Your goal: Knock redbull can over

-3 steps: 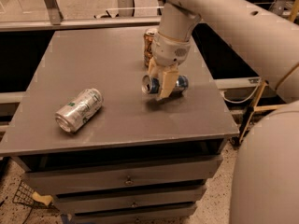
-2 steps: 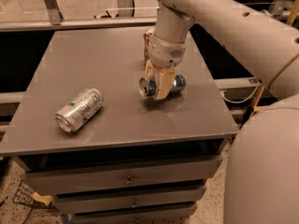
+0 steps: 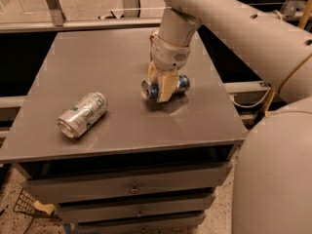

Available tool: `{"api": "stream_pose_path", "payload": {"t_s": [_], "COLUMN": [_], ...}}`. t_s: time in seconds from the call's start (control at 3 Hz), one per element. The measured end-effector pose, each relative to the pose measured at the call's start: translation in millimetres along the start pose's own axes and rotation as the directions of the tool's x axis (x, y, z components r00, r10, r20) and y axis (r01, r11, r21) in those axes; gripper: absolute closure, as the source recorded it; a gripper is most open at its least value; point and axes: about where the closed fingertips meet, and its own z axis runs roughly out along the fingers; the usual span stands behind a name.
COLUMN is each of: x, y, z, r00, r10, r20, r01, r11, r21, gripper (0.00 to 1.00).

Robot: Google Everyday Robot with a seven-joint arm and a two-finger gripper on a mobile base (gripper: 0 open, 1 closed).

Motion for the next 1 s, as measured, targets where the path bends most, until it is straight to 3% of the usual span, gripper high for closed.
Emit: {"api": "stream_pose_path", "payload": {"t_s": [0.67,1.0], "x": [-1.4,-1.4], "y": [-10.2,-12.9], "z": [3.6,4.0], "r00": [1.000,1.000], "r10": [-0.001,-0.004], "r20": [0.005,0.009], "r01": [0.001,0.003], "r11": [0.9995,0.9991], "r21": [0.031,0.042], "gripper": [0.08,0.00]}}
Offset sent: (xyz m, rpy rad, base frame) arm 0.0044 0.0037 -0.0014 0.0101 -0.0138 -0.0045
